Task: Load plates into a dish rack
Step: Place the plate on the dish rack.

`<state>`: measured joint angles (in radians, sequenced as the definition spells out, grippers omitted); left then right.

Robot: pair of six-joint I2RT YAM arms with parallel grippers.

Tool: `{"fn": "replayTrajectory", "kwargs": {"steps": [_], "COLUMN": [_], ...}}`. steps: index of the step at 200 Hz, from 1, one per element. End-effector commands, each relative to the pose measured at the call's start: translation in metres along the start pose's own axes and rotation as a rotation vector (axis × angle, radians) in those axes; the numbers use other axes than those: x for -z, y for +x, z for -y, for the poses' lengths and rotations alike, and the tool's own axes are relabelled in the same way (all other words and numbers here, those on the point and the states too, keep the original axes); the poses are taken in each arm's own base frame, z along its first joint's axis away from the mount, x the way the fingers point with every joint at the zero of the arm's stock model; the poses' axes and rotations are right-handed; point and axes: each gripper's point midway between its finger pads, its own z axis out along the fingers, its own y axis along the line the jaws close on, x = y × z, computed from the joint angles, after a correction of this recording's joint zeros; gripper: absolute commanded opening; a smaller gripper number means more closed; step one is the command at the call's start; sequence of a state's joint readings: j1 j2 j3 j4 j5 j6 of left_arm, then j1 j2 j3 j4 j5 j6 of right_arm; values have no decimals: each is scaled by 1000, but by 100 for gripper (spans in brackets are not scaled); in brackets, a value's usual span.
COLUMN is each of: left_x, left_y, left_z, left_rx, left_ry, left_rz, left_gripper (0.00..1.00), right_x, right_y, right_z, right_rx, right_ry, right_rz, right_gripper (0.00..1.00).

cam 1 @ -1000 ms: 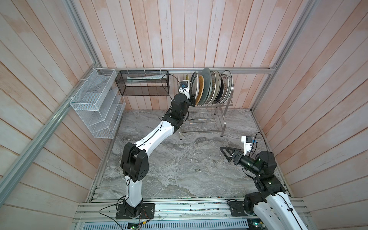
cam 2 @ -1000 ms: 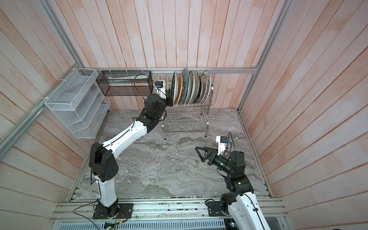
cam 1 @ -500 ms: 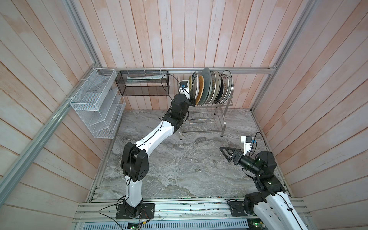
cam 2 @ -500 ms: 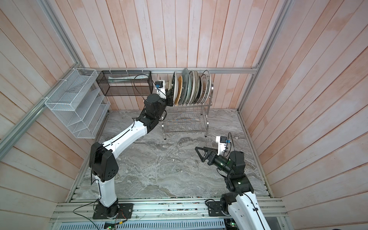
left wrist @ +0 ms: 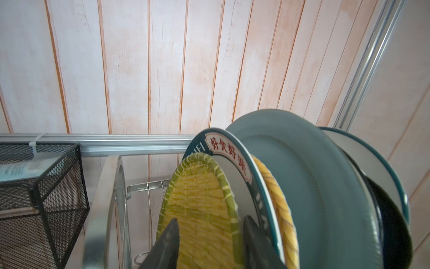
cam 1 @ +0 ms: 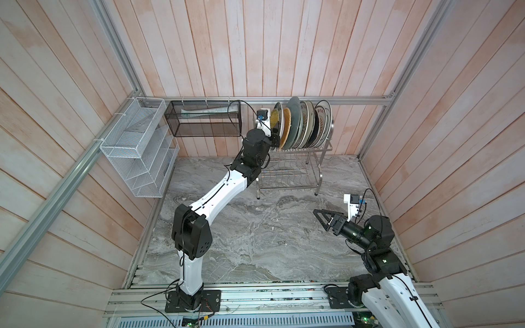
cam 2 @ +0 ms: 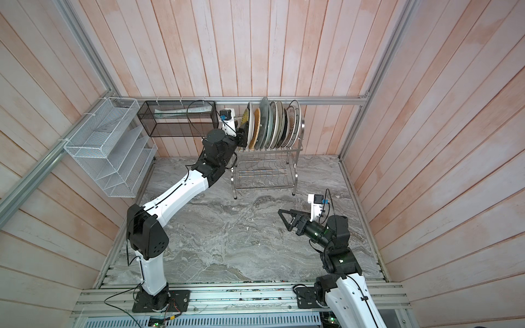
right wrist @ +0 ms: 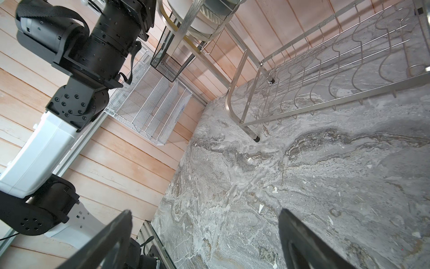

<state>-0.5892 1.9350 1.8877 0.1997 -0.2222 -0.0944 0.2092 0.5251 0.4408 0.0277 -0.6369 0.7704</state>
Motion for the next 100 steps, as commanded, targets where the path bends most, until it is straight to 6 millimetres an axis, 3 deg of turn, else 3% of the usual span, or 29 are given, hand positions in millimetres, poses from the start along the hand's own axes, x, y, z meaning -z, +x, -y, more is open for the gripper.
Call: {"fn": "replayTrajectory", "kwargs": {"steps": [1, 61, 100], "left_x": [13, 30, 59], "left_y": [-50, -103, -153], "left_z": [3, 11, 14], "left_rx": [16, 48, 56], "left_ry": [22, 71, 114], "left_rz": [79, 150, 219], "left_gripper": [48, 48, 49], "right_x": [2, 6, 11], "right_y": [-6, -12, -24], "right_z": [-10, -18, -27], "right_rx": [17, 39, 80], "right_ry": [-23, -17, -4], "right_rz": [21, 35, 57], "right_gripper": [98, 98, 98]}}
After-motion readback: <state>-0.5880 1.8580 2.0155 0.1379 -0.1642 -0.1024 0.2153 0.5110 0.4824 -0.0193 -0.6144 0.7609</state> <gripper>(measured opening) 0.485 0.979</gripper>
